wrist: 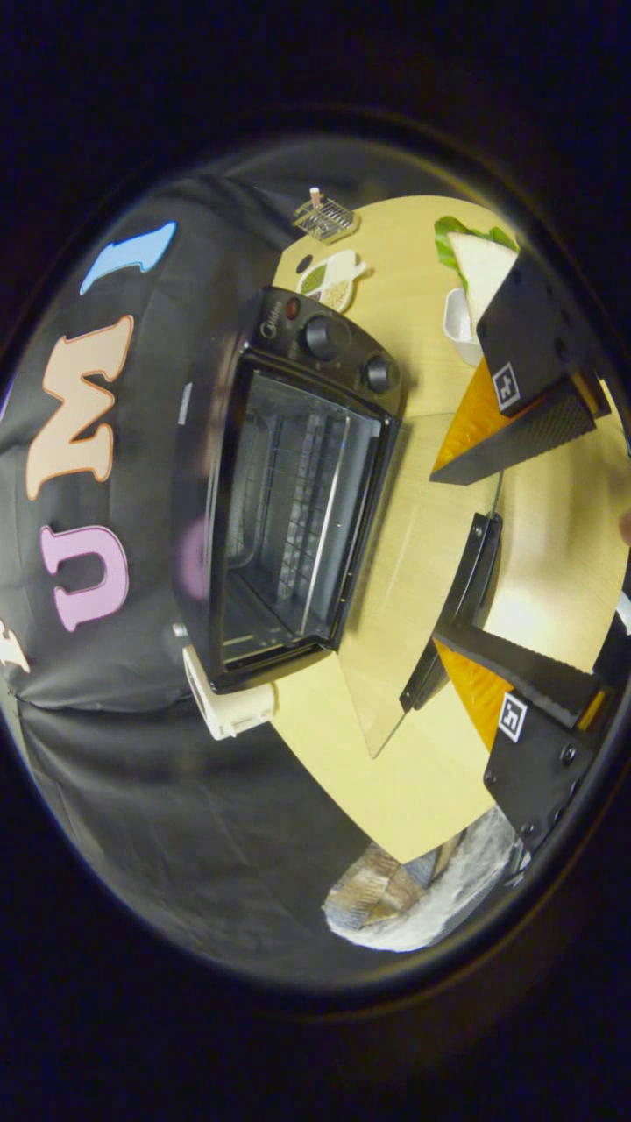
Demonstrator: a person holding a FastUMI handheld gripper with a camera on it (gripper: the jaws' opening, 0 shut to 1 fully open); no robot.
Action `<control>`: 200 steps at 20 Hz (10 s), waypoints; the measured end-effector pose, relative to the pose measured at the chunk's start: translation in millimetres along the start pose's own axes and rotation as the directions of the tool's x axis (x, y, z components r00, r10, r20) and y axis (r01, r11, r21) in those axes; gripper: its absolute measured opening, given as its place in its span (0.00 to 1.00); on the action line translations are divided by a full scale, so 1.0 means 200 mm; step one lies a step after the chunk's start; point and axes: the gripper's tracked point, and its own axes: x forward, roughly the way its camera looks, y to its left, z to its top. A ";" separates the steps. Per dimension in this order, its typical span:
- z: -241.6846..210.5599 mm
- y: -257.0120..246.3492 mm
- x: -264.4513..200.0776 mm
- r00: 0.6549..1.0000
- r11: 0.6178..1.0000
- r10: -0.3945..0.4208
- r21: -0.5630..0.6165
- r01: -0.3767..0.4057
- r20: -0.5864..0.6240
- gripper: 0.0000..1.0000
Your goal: Open the toaster oven, put the food inside, and close the toaster oven door.
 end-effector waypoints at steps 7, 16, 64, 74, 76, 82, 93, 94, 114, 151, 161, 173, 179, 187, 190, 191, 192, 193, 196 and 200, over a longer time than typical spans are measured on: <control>-0.17 0.02 0.07 0.998 0.992 -0.009 -0.129 0.000 -0.070 1.00; -0.24 0.00 0.13 0.993 0.998 0.014 -0.064 -0.022 -0.120 1.00; -0.41 -1.23 -0.37 0.954 0.803 -0.288 0.523 0.287 -0.081 0.77; -0.27 -1.18 -0.41 0.973 0.781 -0.228 0.588 0.211 -0.047 0.35; -0.21 -1.17 -0.44 0.972 0.779 -0.232 0.593 0.204 -0.030 0.35; 0.04 -1.12 -0.51 0.975 0.747 -0.215 0.652 0.130 0.052 0.35; 0.28 -0.64 -0.27 0.996 0.660 0.022 0.747 -0.080 0.088 0.35; 0.30 -0.59 -0.24 0.995 0.648 0.045 0.756 -0.095 0.087 0.35; 0.56 -0.07 0.26 0.953 0.553 0.223 0.779 -0.297 0.205 0.34; 0.57 -0.42 0.31 0.966 0.761 -0.052 0.636 -0.126 0.254 0.96; 0.53 -0.39 0.12 0.970 0.804 -0.012 0.579 -0.136 0.244 0.99; 0.14 0.13 -0.05 0.960 0.872 0.277 0.414 -0.262 0.024 0.99; -0.09 0.19 -0.15 0.934 0.902 0.334 0.330 -0.279 -0.124 0.99; -0.38 0.09 -0.09 0.915 0.953 0.257 0.239 -0.187 -0.312 0.99; -0.42 0.06 -0.04 0.914 0.962 0.227 0.222 -0.157 -0.337 0.99; -0.44 0.04 -0.03 0.913 0.966 0.215 0.213 -0.147 -0.346 0.99; -0.45 0.02 -0.01 0.915 0.970 0.202 0.202 -0.136 -0.351 0.99; -0.45 0.01 0.00 0.917 0.973 0.189 0.194 -0.127 -0.351 0.99; -0.44 -0.01 0.00 0.921 0.970 0.188 0.213 -0.119 -0.341 0.98; -0.36 -0.01 -0.03 0.943 0.962 0.190 0.243 -0.124 -0.273 0.98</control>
